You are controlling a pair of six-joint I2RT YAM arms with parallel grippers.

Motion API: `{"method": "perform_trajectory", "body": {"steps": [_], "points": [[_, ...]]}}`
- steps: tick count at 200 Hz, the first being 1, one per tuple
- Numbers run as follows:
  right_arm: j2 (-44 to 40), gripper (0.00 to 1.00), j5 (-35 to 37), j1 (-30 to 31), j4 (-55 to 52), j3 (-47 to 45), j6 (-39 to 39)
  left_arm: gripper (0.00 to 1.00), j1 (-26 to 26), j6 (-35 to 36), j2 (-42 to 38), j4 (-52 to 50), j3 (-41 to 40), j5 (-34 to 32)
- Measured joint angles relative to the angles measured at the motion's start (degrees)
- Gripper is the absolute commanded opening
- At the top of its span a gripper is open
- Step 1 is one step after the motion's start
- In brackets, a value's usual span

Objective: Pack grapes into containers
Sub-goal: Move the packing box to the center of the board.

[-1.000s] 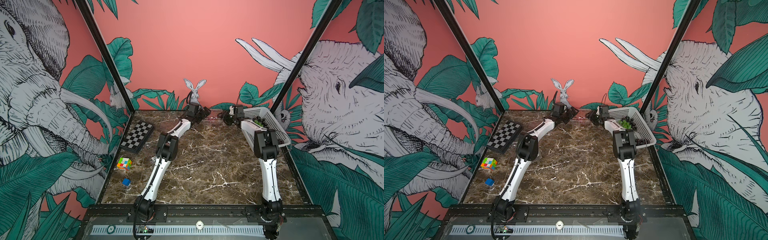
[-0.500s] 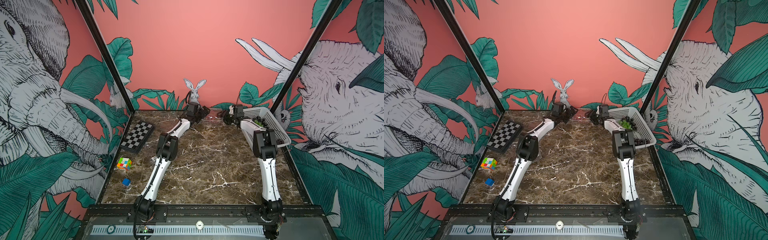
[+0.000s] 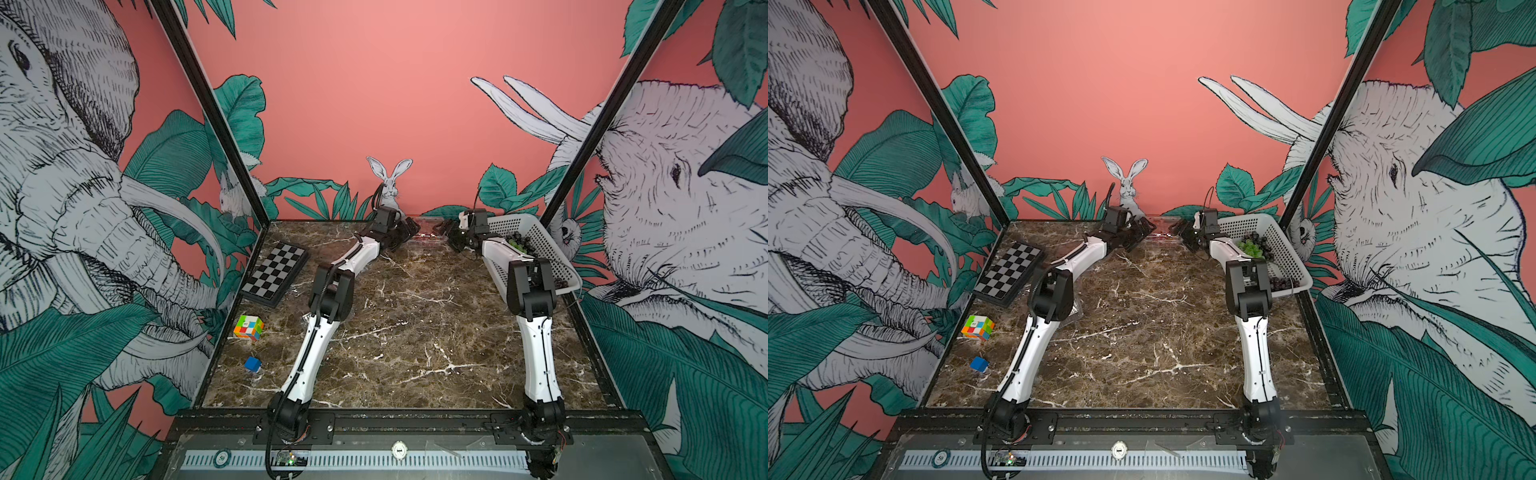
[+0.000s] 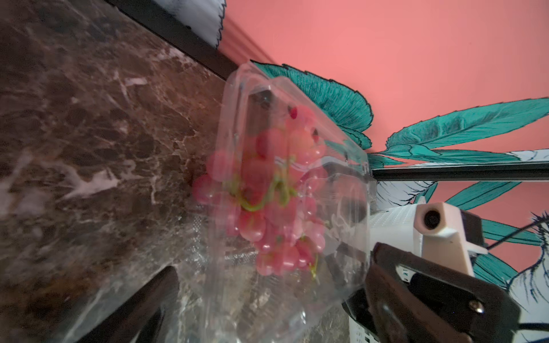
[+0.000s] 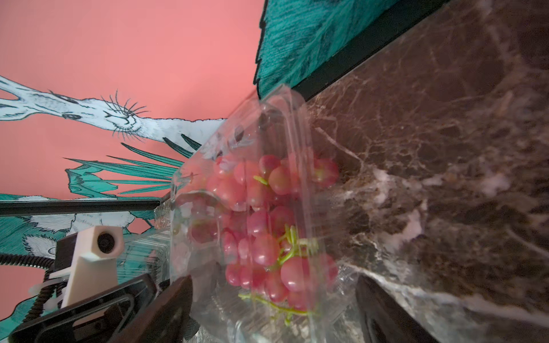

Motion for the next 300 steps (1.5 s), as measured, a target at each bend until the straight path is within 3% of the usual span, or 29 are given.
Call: {"method": "perform_trajectory", "body": {"steps": [28,70,125,157,196,237,300], "points": [[-2.5,0.98,-0.1,-0.1,-0.4,-1.9,-0.9,0.99,0.0,1.1,-3.9,-0.6,-3.0,0.2],[-9.8,0.98,-0.1,-0.2,-0.1,-8.3,-2.0,0.99,0.0,2.5,-12.5,-1.2,-11.1,0.6],[-22.0,0.98,0.0,-0.3,1.7,-23.8,-4.3,0.99,-0.3,5.2,-25.5,-1.5,-23.9,2.0],[-28.4,0.98,0.7,0.9,0.9,-33.1,-7.4,0.99,-0.6,11.3,-34.0,-8.0,-30.3,0.7],[-36.0,0.98,3.1,6.9,-2.1,-42.0,-13.4,0.99,-0.2,21.4,-48.2,-18.4,-39.9,-3.7],[-43.7,0.98,6.1,13.9,-7.0,-49.3,-18.8,0.99,4.2,27.7,-62.8,-27.3,-53.7,-6.2],[-50.0,0.98,9.4,19.0,-10.1,-53.0,-20.3,0.99,5.4,27.3,-66.6,-27.8,-70.3,-2.8]]}}
